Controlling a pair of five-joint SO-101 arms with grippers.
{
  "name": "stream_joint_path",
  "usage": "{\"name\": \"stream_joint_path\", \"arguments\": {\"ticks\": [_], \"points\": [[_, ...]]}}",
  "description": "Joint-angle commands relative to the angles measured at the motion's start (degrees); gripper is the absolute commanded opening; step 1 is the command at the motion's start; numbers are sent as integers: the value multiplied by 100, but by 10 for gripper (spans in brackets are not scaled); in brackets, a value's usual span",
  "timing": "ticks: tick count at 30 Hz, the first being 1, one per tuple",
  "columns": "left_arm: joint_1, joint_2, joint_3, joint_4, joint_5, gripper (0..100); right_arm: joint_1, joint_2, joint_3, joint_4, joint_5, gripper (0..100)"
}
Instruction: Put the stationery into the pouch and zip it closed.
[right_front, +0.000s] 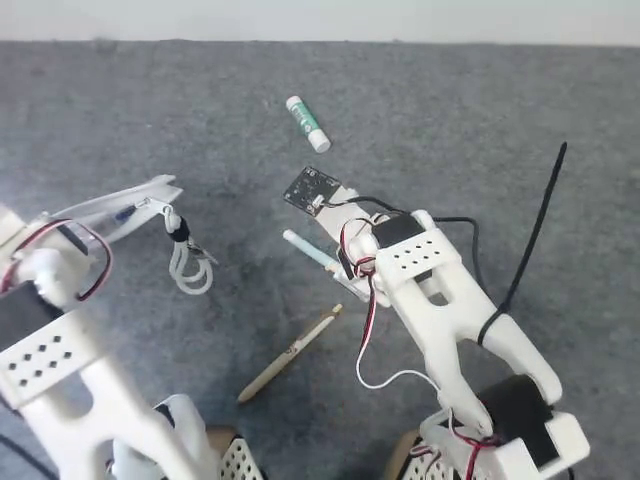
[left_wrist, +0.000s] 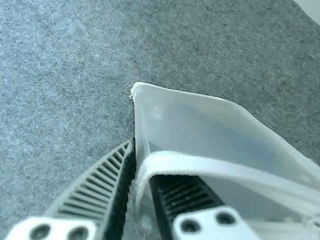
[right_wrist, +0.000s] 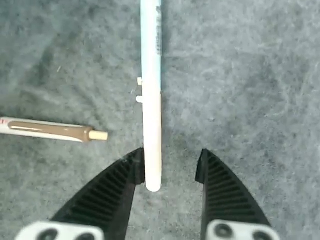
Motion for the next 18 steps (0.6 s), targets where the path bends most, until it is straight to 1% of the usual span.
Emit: {"name": "stream_joint_path", "arguments": {"ticks": [1,5,8,13,18], "points": [[-35,-26,-215,-202,79,9,13,-57,-369,-66,35,151],[-35,-26,-215,-202,79,9,-251,13,-343,-558,-378,151],[-35,-26,-215,-202,79,9,-312,13,-273,-875,-642,154],[-35,-26,-215,-202,79,9,-330,13,-264,-1191,-826,155],[-26,-26,-215,-202,79,9,-611,242,-290,-1297,-905,155]]}}
